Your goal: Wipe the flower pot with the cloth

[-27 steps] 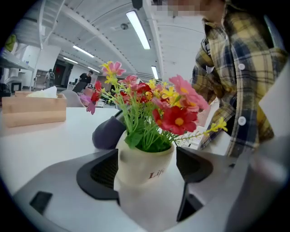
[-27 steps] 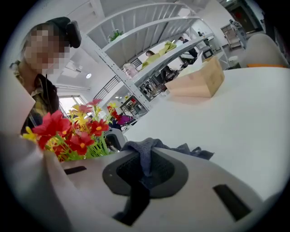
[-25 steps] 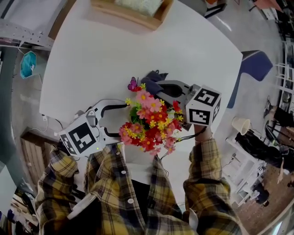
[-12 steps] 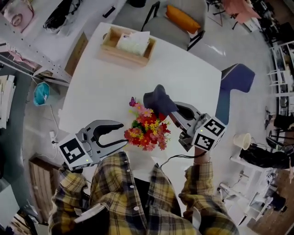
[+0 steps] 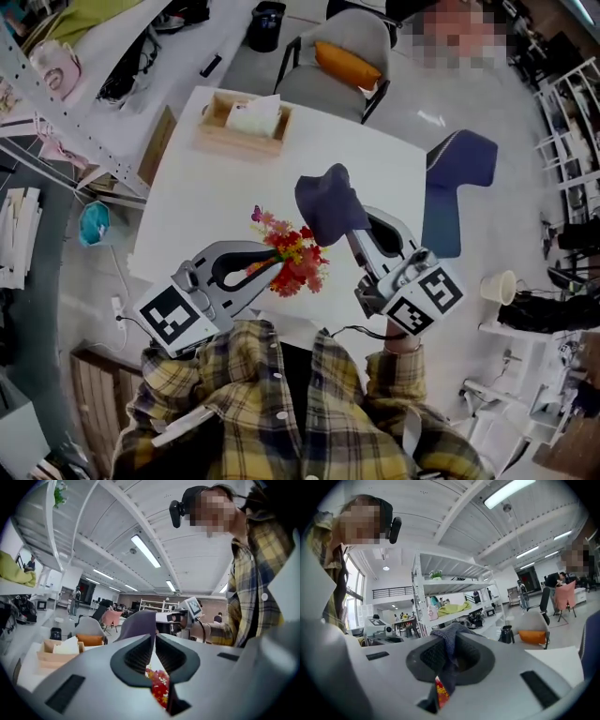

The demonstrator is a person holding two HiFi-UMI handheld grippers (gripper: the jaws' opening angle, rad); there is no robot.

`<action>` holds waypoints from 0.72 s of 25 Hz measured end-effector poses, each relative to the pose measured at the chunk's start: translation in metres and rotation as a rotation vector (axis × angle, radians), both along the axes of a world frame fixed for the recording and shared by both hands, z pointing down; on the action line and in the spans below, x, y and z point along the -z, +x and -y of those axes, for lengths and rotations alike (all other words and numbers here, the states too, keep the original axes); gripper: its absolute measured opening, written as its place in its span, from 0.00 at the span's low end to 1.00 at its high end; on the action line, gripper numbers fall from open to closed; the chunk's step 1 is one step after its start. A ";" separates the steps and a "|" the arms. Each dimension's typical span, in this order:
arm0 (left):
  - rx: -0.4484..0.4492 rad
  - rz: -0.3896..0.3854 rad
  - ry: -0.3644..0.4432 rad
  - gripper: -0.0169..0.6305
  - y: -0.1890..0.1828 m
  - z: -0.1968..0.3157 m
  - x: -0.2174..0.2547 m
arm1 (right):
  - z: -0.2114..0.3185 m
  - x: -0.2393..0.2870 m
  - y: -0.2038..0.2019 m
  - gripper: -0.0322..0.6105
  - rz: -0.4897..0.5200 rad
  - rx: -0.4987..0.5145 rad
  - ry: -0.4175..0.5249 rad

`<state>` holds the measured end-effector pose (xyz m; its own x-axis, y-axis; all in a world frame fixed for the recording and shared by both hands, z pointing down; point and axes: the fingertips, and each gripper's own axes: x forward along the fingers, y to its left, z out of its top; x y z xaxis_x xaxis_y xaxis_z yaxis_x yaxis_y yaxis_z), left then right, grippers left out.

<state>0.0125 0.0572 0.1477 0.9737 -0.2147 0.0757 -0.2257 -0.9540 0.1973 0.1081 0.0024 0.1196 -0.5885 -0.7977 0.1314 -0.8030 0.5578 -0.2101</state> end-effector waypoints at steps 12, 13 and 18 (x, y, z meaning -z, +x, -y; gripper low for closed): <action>0.073 -0.074 0.034 0.04 0.024 0.007 0.039 | -0.029 0.029 0.011 0.07 0.027 -0.076 0.064; 0.062 -0.080 0.031 0.04 0.028 0.005 0.041 | -0.032 0.030 0.012 0.07 0.022 -0.073 0.065; 0.041 -0.070 0.049 0.04 0.039 -0.006 0.050 | -0.043 0.034 0.014 0.07 0.014 -0.060 0.067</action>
